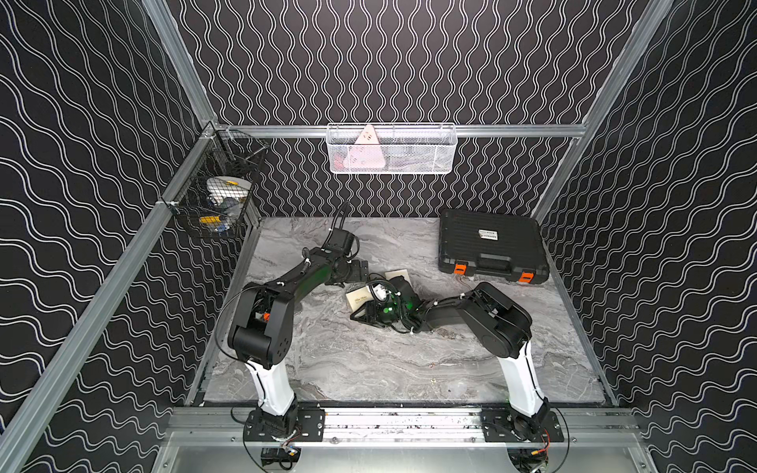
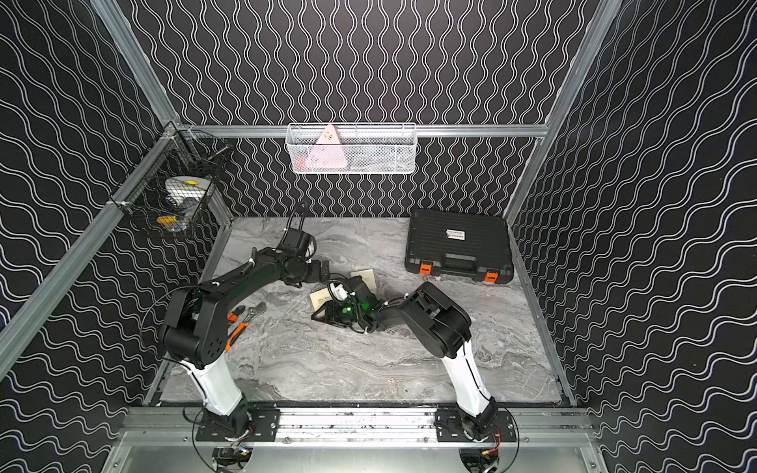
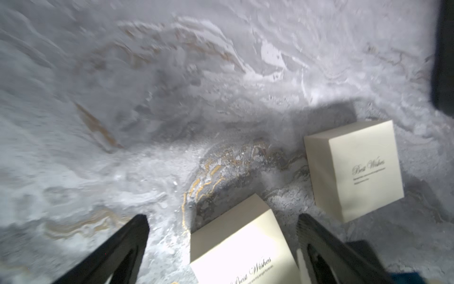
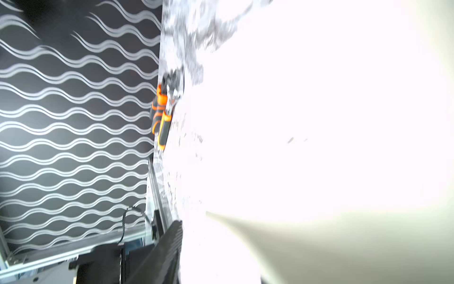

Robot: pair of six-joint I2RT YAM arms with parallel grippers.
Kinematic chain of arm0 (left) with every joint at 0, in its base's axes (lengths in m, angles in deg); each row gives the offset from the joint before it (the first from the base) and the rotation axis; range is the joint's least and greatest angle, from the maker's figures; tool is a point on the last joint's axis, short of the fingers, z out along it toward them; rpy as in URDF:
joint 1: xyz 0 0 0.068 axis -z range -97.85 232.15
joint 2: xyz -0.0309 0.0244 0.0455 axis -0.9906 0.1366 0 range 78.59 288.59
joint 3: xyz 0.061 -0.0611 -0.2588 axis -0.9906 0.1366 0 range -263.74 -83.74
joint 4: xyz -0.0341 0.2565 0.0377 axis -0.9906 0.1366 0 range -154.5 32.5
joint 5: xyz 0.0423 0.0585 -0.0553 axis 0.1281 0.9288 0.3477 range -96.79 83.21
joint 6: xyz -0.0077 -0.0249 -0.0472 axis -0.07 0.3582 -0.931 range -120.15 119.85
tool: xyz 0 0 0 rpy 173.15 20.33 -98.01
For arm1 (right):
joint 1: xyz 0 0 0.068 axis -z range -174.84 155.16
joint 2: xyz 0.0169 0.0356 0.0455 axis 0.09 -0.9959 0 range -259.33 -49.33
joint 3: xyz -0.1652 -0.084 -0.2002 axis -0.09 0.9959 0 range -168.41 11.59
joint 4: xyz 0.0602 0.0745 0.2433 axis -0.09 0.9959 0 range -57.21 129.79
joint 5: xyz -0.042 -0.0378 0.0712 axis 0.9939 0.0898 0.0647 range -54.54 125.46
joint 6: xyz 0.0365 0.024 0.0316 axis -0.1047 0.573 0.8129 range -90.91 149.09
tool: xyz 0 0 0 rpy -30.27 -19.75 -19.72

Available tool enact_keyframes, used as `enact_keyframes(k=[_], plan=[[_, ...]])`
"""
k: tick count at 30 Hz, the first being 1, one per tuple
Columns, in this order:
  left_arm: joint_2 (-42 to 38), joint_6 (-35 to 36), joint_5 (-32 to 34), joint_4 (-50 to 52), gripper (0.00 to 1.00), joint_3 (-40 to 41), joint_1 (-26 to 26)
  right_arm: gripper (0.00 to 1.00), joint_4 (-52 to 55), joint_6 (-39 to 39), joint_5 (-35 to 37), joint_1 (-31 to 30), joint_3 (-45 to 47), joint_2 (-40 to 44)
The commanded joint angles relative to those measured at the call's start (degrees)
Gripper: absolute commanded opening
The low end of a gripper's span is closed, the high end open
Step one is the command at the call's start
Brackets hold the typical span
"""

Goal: Place the earrings into the drawer-style jewelry box
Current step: Close the drawer of the jewelry box, then move the jewelry box to the center of the board.

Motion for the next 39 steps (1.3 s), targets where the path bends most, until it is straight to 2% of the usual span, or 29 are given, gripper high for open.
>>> enact_keyframes(k=[1,5,8,10,12,15,19,24,28,34,39], plan=[[-2.14,-0.22,4.49,0.72,0.99,1.12,-0.21,0.54,4.56,-1.93,0.28,-0.46,2.25,5.53],[-5.45,-4.11,1.39,0.95,0.99,3.68,-0.22,0.56,13.88,-5.41,3.27,-0.46,6.89,18.55],[-8.26,-8.80,-4.51,-0.05,0.99,6.23,0.55,0.57,25.64,-10.66,11.92,1.14,9.56,28.96],[-9.44,-12.30,-7.31,-3.27,0.99,8.09,3.15,0.57,32.56,-14.01,16.81,4.49,9.78,33.59],[-8.91,-14.44,-8.57,-5.85,0.99,7.60,6.51,0.56,35.09,-15.57,16.99,9.98,9.96,35.10],[-4.59,-15.52,-11.04,-8.28,0.99,3.09,9.94,0.56,34.73,-16.53,14.81,17.64,8.20,32.39],[4.81,-16.15,-15.23,-8.99,0.99,-5.80,11.04,0.54,34.84,-17.43,11.27,22.29,0.71,23.20],[14.12,-15.58,-14.91,-7.54,0.99,-14.62,10.60,0.53,35.45,-17.70,10.21,23.34,-7.57,13.35],[19.80,-14.56,-13.77,-5.72,0.99,-20.74,9.42,0.52,35.23,-17.87,9.42,24.30,-10.87,8.34],[24.66,-13.06,-11.90,-5.18,0.99,-26.64,8.88,0.51,33.48,-17.09,6.79,24.69,-11.83,6.32],[29.63,-13.29,-17.83,-5.66,0.99,-28.27,9.01,0.51,31.82,-16.66,5.06,24.77,-9.60,6.61]])
